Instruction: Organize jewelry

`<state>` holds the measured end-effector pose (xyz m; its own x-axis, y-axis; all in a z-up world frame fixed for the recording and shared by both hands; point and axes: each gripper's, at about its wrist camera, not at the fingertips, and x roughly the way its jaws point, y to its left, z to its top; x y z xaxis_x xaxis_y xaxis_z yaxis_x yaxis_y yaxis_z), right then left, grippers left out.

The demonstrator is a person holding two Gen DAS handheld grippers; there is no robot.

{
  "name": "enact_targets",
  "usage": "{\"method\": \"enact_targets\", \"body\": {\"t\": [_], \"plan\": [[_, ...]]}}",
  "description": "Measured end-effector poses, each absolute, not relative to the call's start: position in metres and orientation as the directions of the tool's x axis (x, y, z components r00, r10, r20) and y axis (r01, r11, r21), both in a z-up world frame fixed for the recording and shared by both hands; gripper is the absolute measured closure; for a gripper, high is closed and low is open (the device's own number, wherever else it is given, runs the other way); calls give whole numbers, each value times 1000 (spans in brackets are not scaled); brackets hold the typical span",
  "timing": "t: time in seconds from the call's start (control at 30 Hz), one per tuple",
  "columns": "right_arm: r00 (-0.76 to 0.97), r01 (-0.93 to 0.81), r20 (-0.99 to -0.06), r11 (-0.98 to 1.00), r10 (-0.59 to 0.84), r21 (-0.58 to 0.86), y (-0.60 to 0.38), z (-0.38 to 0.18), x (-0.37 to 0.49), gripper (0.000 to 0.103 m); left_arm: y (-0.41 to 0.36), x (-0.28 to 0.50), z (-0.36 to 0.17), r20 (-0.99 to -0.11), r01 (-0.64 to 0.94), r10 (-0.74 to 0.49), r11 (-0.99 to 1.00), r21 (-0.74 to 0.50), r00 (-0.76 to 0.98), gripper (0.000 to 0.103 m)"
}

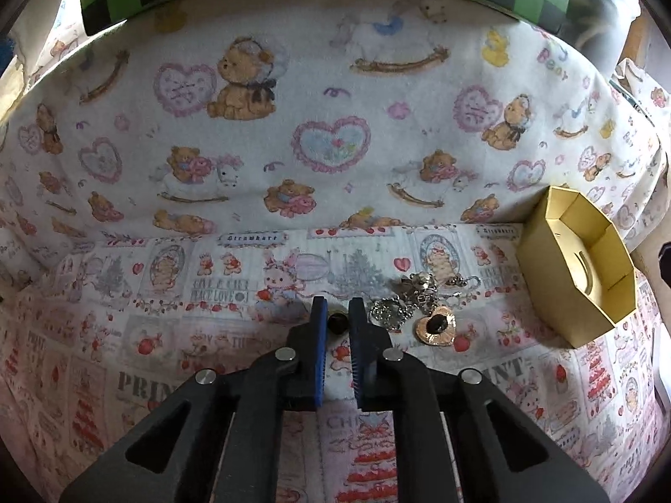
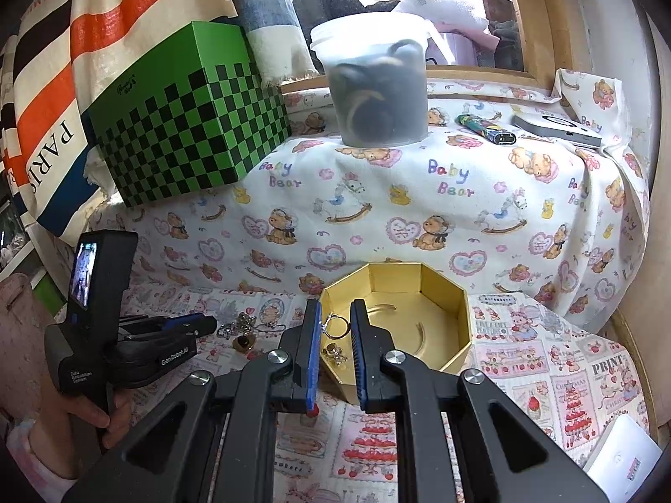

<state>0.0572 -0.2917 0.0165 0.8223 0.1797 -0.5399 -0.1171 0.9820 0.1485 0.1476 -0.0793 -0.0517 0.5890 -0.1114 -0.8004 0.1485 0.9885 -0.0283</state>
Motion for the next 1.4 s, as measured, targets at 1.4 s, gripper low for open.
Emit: {"method": "enact_targets", "body": {"t": [1.4], "plan": [[739, 31, -603, 878, 301, 477, -380, -9, 85, 88, -207, 90, -1, -721, 461, -410, 876, -141, 558, 94]]}}
